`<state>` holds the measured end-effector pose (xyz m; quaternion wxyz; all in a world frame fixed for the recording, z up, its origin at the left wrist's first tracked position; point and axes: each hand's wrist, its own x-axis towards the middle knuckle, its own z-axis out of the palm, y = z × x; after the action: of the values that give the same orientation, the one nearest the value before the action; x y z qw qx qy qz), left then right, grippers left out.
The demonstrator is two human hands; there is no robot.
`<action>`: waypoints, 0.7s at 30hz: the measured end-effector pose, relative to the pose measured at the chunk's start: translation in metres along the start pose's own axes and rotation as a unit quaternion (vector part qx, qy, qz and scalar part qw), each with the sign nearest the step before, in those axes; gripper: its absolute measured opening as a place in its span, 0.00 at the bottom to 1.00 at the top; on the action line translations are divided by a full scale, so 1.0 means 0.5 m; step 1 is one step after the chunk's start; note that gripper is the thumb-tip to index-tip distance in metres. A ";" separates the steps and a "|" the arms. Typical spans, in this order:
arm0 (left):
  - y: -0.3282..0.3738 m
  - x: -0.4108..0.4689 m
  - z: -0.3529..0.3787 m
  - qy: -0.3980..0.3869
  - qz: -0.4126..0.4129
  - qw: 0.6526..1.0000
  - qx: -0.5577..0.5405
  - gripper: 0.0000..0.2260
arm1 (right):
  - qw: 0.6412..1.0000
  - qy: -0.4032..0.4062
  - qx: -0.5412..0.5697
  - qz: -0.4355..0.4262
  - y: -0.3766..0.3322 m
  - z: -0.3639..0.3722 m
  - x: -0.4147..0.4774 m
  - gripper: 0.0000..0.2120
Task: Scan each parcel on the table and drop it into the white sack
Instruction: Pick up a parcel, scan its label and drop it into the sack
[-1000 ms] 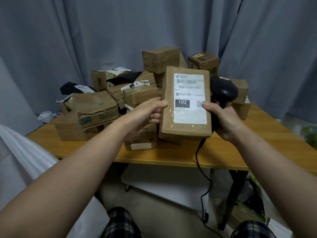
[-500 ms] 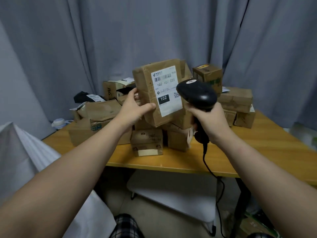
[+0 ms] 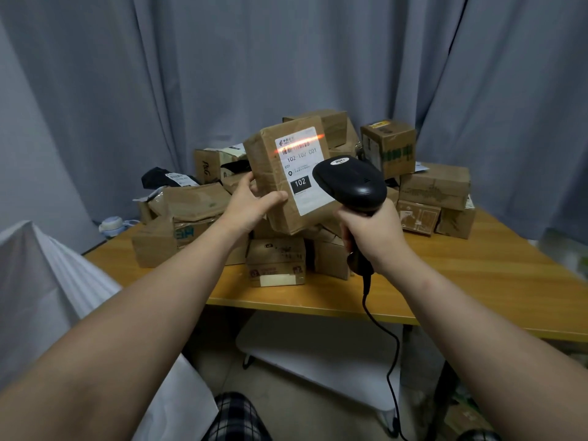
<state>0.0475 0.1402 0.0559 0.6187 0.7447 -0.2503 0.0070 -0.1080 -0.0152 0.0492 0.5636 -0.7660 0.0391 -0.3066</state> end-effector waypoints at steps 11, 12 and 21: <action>-0.018 0.009 0.000 -0.002 -0.018 1.000 -0.021 0.37 | 1.000 0.007 0.006 0.015 0.011 0.008 -0.008 0.09; -0.019 0.010 0.000 -0.003 -0.018 1.000 -0.020 0.37 | 1.000 0.009 0.003 0.014 0.012 0.008 -0.008 0.10; -0.015 0.005 0.013 0.011 -0.009 1.000 -0.015 0.37 | 1.000 0.027 0.007 0.005 0.023 -0.002 -0.017 0.11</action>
<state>0.0506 0.1340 0.0482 0.6321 0.7376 -0.2374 0.0060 -0.1121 -0.0166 0.0356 0.5688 -0.7536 0.0560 -0.3247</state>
